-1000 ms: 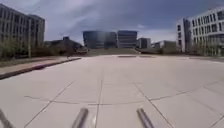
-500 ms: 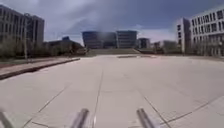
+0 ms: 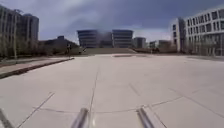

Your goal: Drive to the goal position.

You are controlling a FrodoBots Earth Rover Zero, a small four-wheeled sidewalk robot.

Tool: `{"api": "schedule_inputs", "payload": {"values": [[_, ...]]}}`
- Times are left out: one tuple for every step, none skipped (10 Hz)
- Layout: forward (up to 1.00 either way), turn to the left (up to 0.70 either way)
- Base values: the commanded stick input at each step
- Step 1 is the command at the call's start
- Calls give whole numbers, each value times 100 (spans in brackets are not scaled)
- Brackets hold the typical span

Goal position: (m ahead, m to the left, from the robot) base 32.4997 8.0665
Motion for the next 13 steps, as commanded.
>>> {"api": "schedule_inputs", "payload": {"values": [[100, 0], [100, -11], [100, -31], [100, -35], [100, -29], [100, -1], [100, 0], [100, 0], [100, 0], [100, 0], [100, 0], [100, 0], [100, 0]]}}
